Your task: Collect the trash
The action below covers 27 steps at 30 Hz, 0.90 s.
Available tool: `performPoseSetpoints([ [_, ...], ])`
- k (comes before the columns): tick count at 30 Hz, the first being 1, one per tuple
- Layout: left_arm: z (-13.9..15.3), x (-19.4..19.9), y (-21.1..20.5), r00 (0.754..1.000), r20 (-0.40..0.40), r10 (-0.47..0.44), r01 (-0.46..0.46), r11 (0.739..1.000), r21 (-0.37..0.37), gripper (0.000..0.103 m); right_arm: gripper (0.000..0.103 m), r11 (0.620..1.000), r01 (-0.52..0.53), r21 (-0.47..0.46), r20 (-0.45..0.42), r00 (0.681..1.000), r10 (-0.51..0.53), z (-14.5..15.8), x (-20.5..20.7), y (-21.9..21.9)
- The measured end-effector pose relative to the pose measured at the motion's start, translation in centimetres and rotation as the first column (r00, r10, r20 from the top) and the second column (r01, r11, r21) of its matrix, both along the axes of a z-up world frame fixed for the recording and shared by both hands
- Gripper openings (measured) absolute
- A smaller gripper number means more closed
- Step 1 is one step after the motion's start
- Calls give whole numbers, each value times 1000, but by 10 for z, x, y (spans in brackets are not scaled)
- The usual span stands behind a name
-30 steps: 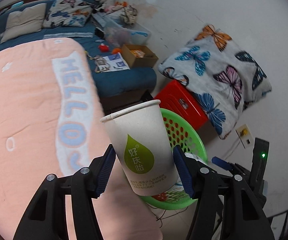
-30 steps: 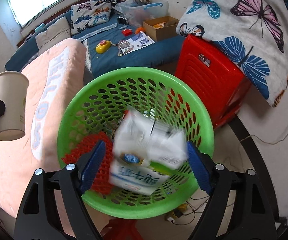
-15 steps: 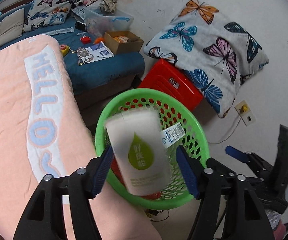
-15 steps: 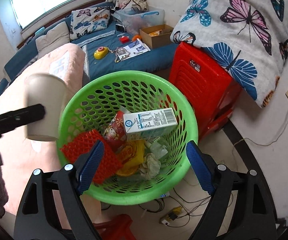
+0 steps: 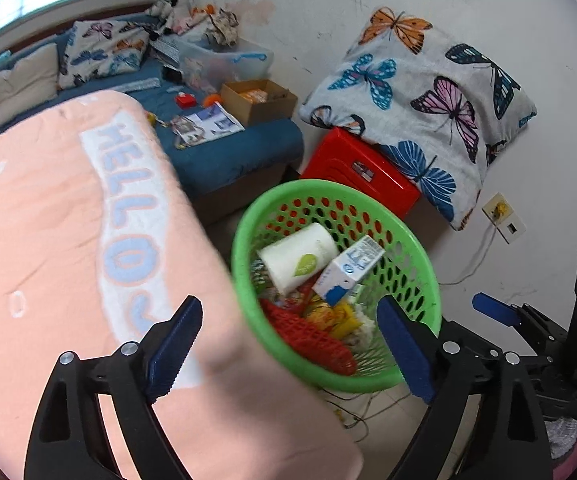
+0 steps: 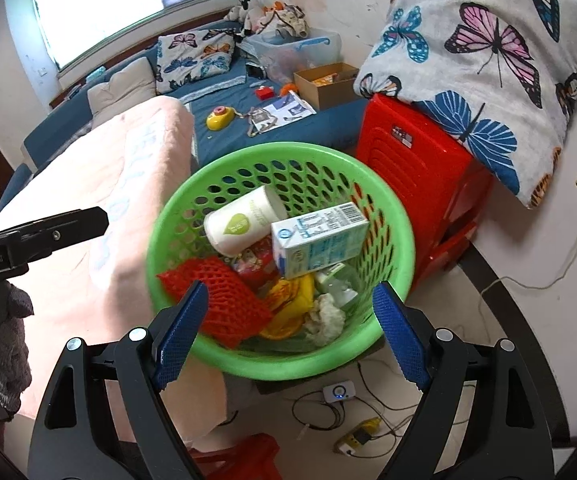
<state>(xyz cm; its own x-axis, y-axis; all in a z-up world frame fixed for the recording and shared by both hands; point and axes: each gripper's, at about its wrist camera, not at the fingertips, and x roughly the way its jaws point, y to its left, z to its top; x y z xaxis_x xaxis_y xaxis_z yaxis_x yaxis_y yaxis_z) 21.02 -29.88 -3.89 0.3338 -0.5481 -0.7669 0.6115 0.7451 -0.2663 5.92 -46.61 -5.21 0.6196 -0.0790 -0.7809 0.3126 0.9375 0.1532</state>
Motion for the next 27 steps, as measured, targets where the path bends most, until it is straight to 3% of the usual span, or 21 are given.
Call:
performPoseSetpoints([
  [10,20,-19,70,982,160,101,-110,993,51,94,84,996,-82,-16,68,994,83,9,-1,48],
  [27,37,-48,171,927,268,264,-287,957,49,95,92,986,-164,-33,168,971,167,27,-8,118],
])
